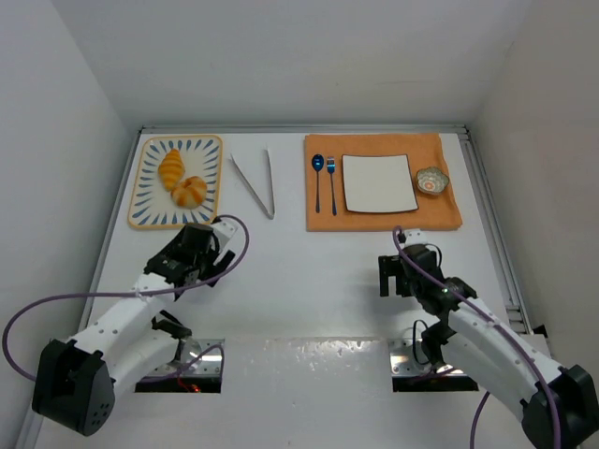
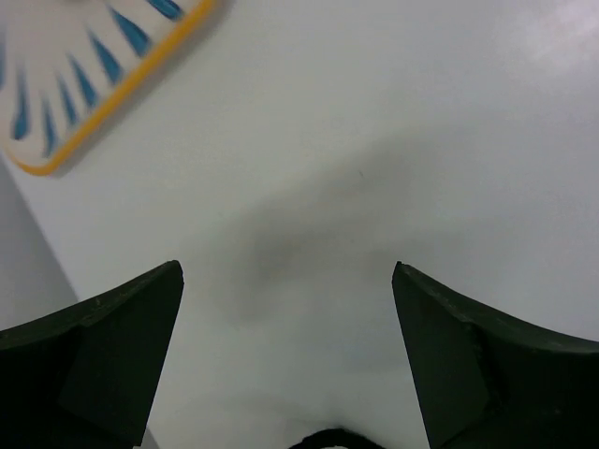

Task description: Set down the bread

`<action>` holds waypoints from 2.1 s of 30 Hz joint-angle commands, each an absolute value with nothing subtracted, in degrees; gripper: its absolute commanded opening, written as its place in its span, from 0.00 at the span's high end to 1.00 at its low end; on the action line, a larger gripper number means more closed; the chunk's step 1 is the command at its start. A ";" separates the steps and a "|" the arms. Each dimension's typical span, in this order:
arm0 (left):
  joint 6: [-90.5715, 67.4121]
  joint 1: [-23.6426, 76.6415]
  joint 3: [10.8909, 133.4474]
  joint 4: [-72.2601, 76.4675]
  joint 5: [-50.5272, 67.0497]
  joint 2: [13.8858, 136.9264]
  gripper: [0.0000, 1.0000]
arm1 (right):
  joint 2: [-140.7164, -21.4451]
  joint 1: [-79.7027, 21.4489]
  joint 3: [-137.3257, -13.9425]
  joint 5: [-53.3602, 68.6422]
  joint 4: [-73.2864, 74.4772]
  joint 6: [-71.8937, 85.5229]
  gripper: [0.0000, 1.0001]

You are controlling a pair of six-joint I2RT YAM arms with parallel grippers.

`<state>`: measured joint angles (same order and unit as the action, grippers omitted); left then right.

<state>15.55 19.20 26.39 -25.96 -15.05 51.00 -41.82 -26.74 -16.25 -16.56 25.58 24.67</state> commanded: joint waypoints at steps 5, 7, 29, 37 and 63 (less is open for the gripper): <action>8.63 20.57 55.37 -25.10 -28.21 69.54 0.00 | -42.80 -26.54 -20.30 -17.32 23.38 23.38 0.01; 1.20 20.57 64.29 -29.42 -25.85 76.31 0.00 | -43.33 -26.63 -20.48 -17.05 22.77 23.03 0.01; -38.84 19.69 105.21 -41.31 -7.46 123.04 0.00 | -43.60 -26.81 -22.94 -12.39 27.32 25.05 0.03; -40.61 20.30 105.73 -38.67 -12.91 129.80 0.00 | -38.68 -26.81 -21.62 -13.18 31.29 28.56 0.06; -21.99 20.30 106.61 -37.62 -12.05 123.94 0.66 | -29.80 -26.81 -21.01 -16.26 39.02 31.47 0.07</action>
<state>-30.04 19.97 106.80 -37.58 -14.61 131.41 -30.74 -26.76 -20.49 -15.09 39.22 30.65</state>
